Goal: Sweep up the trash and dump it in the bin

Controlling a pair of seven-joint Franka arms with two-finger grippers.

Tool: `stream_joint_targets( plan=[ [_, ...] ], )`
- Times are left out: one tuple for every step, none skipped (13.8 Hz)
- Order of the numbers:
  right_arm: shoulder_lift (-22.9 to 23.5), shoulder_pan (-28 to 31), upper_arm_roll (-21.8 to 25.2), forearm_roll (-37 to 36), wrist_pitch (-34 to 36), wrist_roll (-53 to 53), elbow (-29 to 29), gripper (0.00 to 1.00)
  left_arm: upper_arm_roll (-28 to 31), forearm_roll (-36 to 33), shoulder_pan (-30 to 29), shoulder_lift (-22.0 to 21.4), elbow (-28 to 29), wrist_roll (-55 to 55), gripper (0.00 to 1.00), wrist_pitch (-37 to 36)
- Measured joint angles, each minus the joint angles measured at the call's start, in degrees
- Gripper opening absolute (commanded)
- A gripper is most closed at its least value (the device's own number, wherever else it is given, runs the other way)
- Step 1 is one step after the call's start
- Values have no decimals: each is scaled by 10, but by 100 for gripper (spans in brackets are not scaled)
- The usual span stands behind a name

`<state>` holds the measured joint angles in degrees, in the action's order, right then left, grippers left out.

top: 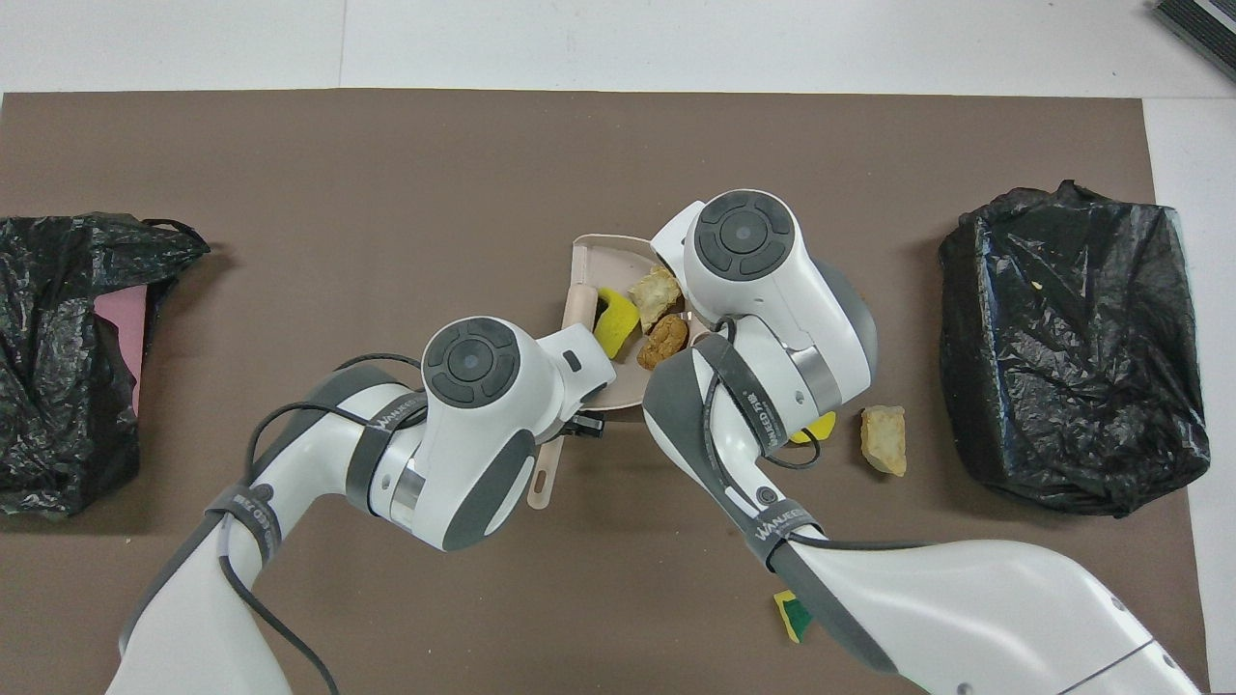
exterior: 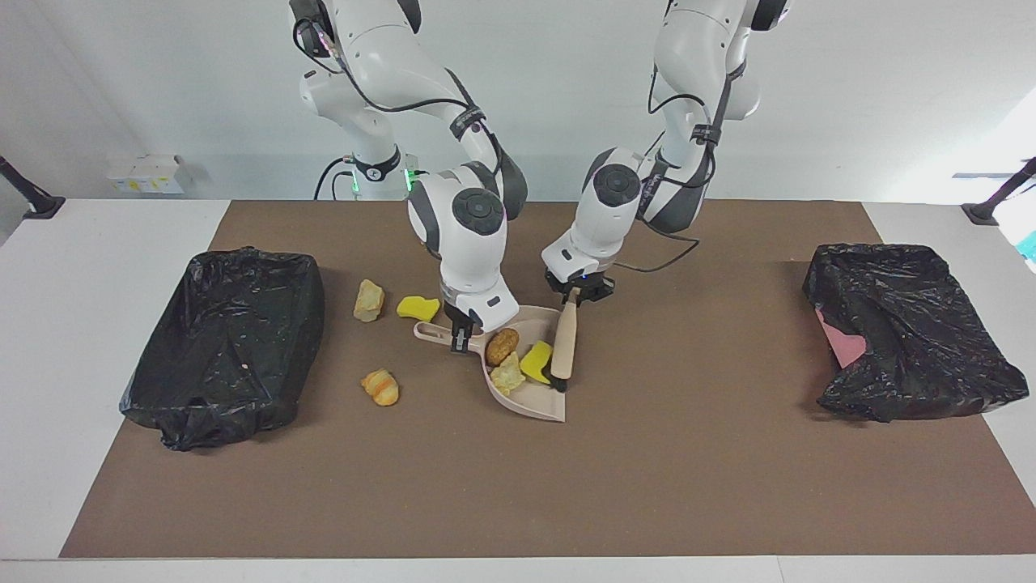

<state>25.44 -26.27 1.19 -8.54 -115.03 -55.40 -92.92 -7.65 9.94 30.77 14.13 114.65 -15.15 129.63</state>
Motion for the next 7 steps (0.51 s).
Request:
stream_joint_targets(
  plan=[
    [0, 1, 0, 0, 0, 0, 0, 0, -2, 15, 9, 0, 0, -5, 0, 7],
    [0, 1, 0, 0, 1, 0, 0, 0, -3, 21, 13, 0, 0, -17, 0, 9],
    [0, 2, 0, 0, 1, 0, -1, 0, -3, 24, 12, 0, 0, -28, 0, 8],
    [0, 2, 0, 0, 1, 0, -1, 0, -1, 26, 12, -1, -1, -40, 0, 0],
    [0, 2, 0, 0, 1, 0, -1, 0, 2, 27, 11, -5, -1, -60, 0, -16],
    [0, 2, 0, 0, 1, 0, 0, 0, 5, 27, 11, -10, -1, -83, 0, -34],
    [-1, 3, 0, 0, 1, 0, 0, 0, 8, 27, 9, -17, 0, -102, 0, -47]
  ],
)
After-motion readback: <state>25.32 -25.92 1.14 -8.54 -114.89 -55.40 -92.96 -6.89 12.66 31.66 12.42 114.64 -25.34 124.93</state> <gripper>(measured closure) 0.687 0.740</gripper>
